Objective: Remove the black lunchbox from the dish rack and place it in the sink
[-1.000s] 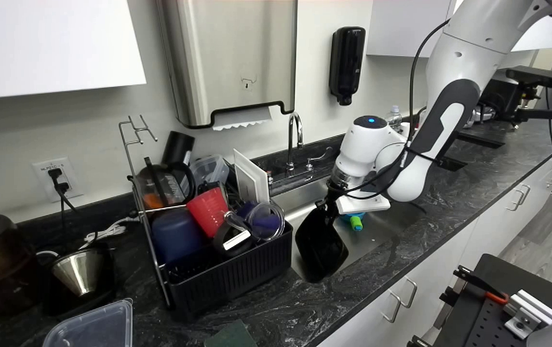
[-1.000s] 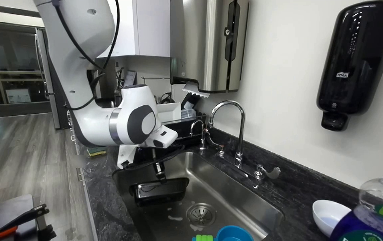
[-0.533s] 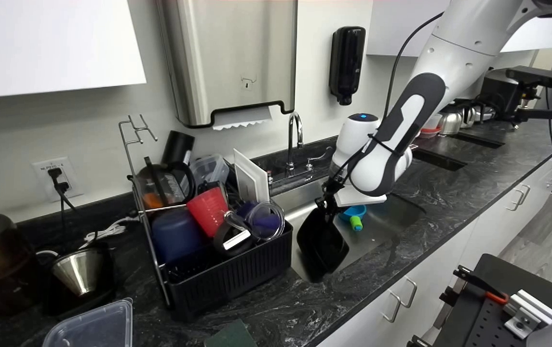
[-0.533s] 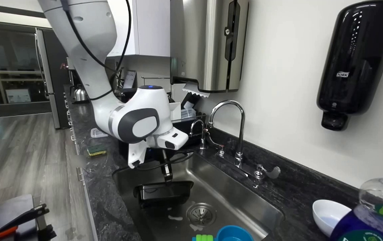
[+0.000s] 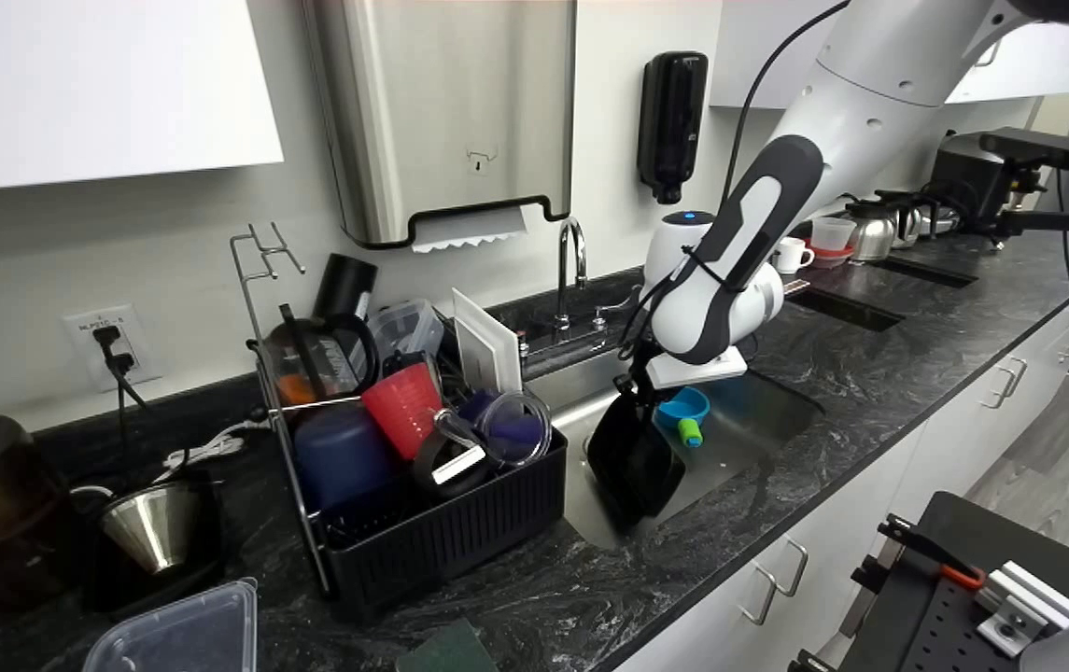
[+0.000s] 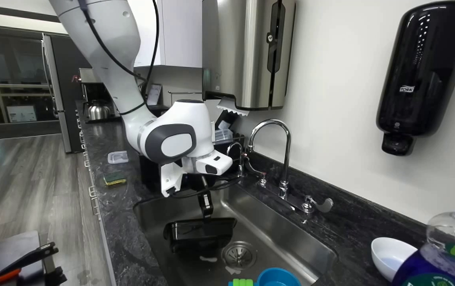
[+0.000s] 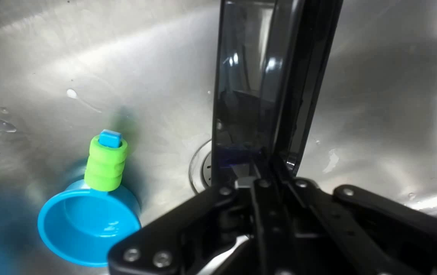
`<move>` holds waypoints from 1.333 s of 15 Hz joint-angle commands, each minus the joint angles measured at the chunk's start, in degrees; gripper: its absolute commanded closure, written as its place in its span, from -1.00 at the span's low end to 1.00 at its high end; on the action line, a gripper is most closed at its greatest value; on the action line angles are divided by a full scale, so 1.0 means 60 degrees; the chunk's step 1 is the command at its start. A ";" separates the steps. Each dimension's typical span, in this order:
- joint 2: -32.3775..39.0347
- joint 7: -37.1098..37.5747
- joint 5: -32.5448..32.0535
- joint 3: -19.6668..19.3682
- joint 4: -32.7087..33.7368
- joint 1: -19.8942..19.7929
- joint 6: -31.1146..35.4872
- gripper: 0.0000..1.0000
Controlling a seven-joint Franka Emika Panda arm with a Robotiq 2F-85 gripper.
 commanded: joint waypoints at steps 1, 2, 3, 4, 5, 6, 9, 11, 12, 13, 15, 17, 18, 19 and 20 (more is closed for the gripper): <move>0.0189 -0.0271 0.0250 -0.0591 0.0271 0.0586 -0.0504 0.98; 0.0236 -0.0258 0.0248 -0.0668 0.0298 0.0660 -0.0540 0.98; 0.0275 -0.0261 0.0248 -0.0730 0.0312 0.0714 -0.0569 0.98; 0.0317 -0.0274 0.0299 -0.0732 0.0324 0.0719 -0.0559 0.98; 0.0356 -0.0366 0.0414 -0.0629 0.0348 0.0634 -0.0585 0.98; 0.0402 -0.0420 0.0464 -0.0585 0.0365 0.0608 -0.0596 0.40; 0.0454 -0.0484 0.0592 -0.0549 0.0379 0.0610 -0.0652 0.14; 0.0472 -0.0521 0.0644 -0.0544 0.0362 0.0615 -0.0655 -0.14; 0.0489 -0.0523 0.0649 -0.0557 0.0356 0.0627 -0.0646 -0.30; 0.0503 -0.0520 0.0651 -0.0574 0.0346 0.0641 -0.0643 -0.45; 0.0519 -0.0481 0.0622 -0.0627 0.0333 0.0694 -0.0631 -0.73; 0.0472 -0.0439 0.0598 -0.0660 0.0284 0.0744 -0.0576 -0.97; 0.0427 -0.0435 0.0588 -0.0662 0.0250 0.0766 -0.0547 -1.00; 0.0370 -0.0483 0.0612 -0.0605 0.0214 0.0742 -0.0539 -1.00; 0.0249 -0.0503 0.0616 -0.0568 0.0142 0.0767 -0.0534 -1.00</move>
